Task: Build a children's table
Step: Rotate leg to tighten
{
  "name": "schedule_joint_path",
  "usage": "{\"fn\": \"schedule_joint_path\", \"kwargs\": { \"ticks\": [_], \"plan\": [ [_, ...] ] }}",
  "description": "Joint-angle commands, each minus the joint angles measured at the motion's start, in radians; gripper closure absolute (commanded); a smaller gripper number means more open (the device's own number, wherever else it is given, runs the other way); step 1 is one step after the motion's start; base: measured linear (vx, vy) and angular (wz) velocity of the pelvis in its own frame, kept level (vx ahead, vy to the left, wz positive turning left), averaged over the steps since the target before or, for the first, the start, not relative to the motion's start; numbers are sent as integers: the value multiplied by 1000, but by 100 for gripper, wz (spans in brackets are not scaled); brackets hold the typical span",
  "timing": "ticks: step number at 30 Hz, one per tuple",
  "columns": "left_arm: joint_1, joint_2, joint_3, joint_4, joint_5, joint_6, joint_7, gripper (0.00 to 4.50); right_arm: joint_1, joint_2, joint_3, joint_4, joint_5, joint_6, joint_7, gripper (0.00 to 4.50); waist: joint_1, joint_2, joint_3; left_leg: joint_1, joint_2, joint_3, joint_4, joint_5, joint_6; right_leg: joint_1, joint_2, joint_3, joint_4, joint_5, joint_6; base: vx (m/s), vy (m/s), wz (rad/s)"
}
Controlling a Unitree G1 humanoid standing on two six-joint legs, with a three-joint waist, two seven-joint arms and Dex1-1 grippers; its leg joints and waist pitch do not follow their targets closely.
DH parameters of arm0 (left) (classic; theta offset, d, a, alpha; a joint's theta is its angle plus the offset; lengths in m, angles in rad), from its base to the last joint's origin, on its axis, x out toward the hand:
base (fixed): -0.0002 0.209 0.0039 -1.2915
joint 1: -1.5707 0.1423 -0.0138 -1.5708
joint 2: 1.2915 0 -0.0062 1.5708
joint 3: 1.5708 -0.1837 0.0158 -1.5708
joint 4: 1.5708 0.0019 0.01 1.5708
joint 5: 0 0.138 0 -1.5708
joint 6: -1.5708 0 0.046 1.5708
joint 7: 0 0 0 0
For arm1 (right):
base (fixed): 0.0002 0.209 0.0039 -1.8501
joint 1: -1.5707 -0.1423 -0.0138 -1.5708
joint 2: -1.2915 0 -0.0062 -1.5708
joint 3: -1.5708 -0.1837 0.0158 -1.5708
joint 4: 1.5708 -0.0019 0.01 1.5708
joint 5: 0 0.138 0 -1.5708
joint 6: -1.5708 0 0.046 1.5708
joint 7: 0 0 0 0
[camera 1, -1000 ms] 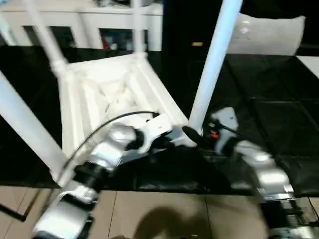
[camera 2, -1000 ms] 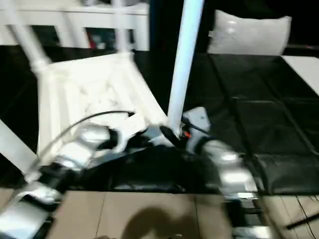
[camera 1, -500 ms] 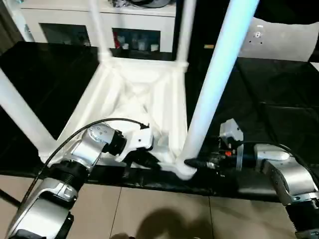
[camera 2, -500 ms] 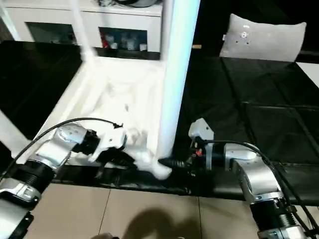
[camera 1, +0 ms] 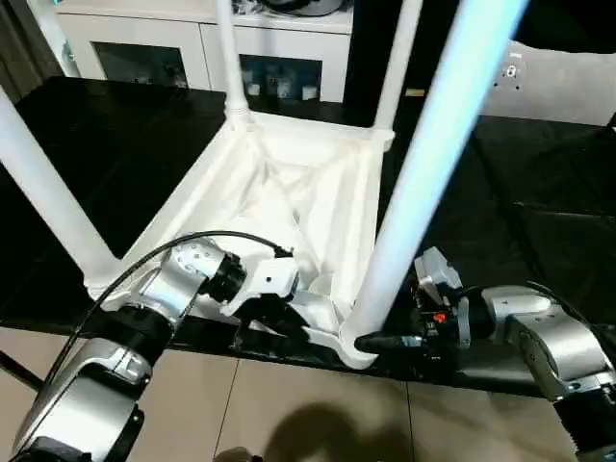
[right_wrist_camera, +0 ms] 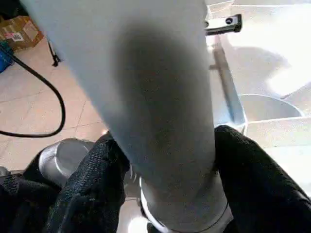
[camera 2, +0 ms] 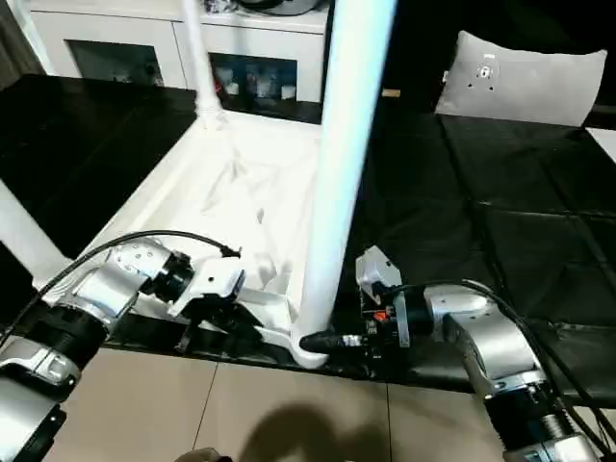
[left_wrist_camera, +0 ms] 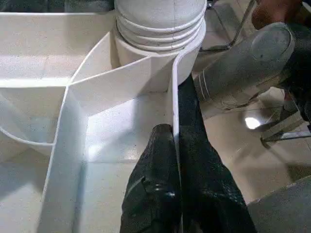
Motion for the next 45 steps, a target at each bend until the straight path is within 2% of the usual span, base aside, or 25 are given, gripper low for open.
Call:
{"fn": "schedule_joint_path", "kwargs": {
  "ticks": [1,8,11,13,16,17,19,20,21,22,23,25,26,28,29,30,32,35,37,39,40,42,43,44,45],
  "plan": [
    [-39,-17,-12,-15,-6,-27,-26,450,3,-14,15,-26,11,14,30,205,-6,-12,-76,21,60,-11,-65,-97,80,54,-83,44,-60,-79,-246,0,0,0],
    [-33,-35,17,-3,-36,2,-14,450,15,-9,18,-37,23,39,17,237,-7,-12,-76,20,59,-10,-65,-101,81,55,-84,43,-61,-81,-248,0,0,0],
    [-30,-56,44,-11,-59,59,33,450,41,24,17,-79,37,73,-40,239,-6,-10,-75,22,62,-11,-66,-92,79,52,-83,44,-61,-77,-245,0,0,0],
    [-36,-71,64,-4,-41,88,124,450,60,68,7,-98,27,89,-130,239,-8,-5,-75,22,60,-14,-67,-111,68,53,-84,43,-63,-97,-246,0,0,0],
    [-37,-89,76,-6,-16,159,220,450,58,141,-5,-85,-15,88,-266,241,-19,-9,-70,21,54,-15,-72,-156,39,53,-86,42,-75,-194,-223,0,0,0],
    [-34,-99,75,-17,1,189,263,450,48,184,-8,-66,-41,91,-340,241,-28,-5,-66,19,51,-19,-76,-187,15,53,-86,41,-85,-283,-195,0,0,0],
    [-30,-108,72,-33,20,221,303,450,37,226,-11,-47,-68,95,-417,243,-43,-6,-63,20,51,-20,-80,-212,-1,47,-83,41,-88,-317,-186,0,0,0],
    [-28,-113,70,-42,30,239,320,450,31,245,-13,-38,-83,95,-453,245,-57,-6,-59,21,49,-23,-84,-255,-14,47,-82,39,-94,-381,-172,0,0,0],
    [-27,-124,74,-54,38,267,348,450,23,275,-19,-27,-97,97,-505,246,-69,-11,-58,21,45,-26,-83,-282,-20,48,-83,38,-102,-443,-153,0,0,0],
    [-32,-147,84,-66,45,309,400,450,7,319,-25,-2,-128,97,-590,247,-71,-10,-58,22,45,-26,-81,-284,-21,48,-84,40,-103,-461,-145,0,0,0],
    [-37,-166,92,-74,48,342,442,450,-5,348,-26,18,-156,96,-656,249,-79,-8,-57,25,44,-26,-81,-291,-24,39,-83,40,-107,-487,-140,0,0,0],
    [-49,-208,105,-82,51,393,519,450,-32,413,-52,66,-182,116,-788,250,-97,-9,-56,22,39,-29,-80,-302,-29,39,-80,35,-114,-533,-120,0,0,0],
    [-54,-230,114,-84,52,413,561,450,-45,446,-73,88,-189,127,-857,252,-99,-8,-57,24,38,-30,-79,-306,-29,37,-80,35,-116,-539,-117,0,0,0],
    [-61,-264,130,-87,50,456,618,450,-67,491,-99,121,-199,124,-937,253,-106,-6,-59,25,39,-32,-81,-307,-24,37,-78,34,-118,-519,-119,0,0,0],
    [-61,-265,131,-87,50,457,619,450,-67,493,-100,122,-200,124,-939,253,-110,-7,-61,24,40,-30,-81,-309,-18,37,-76,36,-116,-478,-130,0,0,0],
    [-72,-310,151,-81,56,481,707,450,-97,540,-124,165,-224,113,-1036,253,-114,-9,-61,24,40,-28,-80,-302,-13,38,-73,38,-113,-441,-141,0,0,0],
    [-75,-338,161,-90,62,498,754,450,-108,571,-139,181,-234,107,-1080,253,-113,-7,-65,24,38,-24,-77,-277,-4,39,-72,41,-108,-372,-169,0,0,0],
    [-72,-355,159,-108,66,509,769,450,-114,588,-145,194,-270,79,-1131,184,-109,-6,-69,18,39,-22,-78,-227,13,46,-72,44,-101,-286,-182,0,0,0],
    [-74,-352,153,-108,71,505,772,450,-115,593,-151,197,-272,66,-1148,182,-108,-6,-72,15,37,-19,-74,-196,29,50,-72,46,-96,-226,-195,0,0,0],
    [-72,-323,139,-103,83,481,757,450,-108,591,-158,185,-263,63,-1142,143,-105,-4,-75,13,37,-18,-73,-149,45,57,-71,46,-89,-150,-212,0,0,0],
    [-68,-308,137,-104,87,473,745,450,-102,586,-161,175,-261,54,-1128,143,-103,-3,-75,13,38,-19,-74,-141,50,57,-71,46,-88,-136,-216,0,0,0],
    [-58,-279,131,-107,89,451,712,450,-86,556,-155,147,-265,36,-1091,130,-103,-3,-74,12,39,-18,-74,-150,58,59,-71,45,-88,-129,-222,0,0,0],
    [-51,-258,125,-108,89,445,685,450,-70,496,-104,123,-308,18,-1042,130,-104,-3,-73,13,40,-18,-75,-153,57,58,-71,46,-87,-131,-222,0,0,0],
    [-46,-236,115,-107,91,424,656,450,-55,471,-103,99,-299,27,-1011,101,-100,-2,-70,19,43,-17,-75,-169,51,57,-69,45,-91,-150,-221,0,0,0],
    [-44,-227,110,-106,93,413,645,450,-49,469,-113,89,-284,35,-1003,101,-100,-2,-69,18,42,-17,-75,-178,52,56,-71,46,-91,-158,-221,0,0,0]
  ]
}}
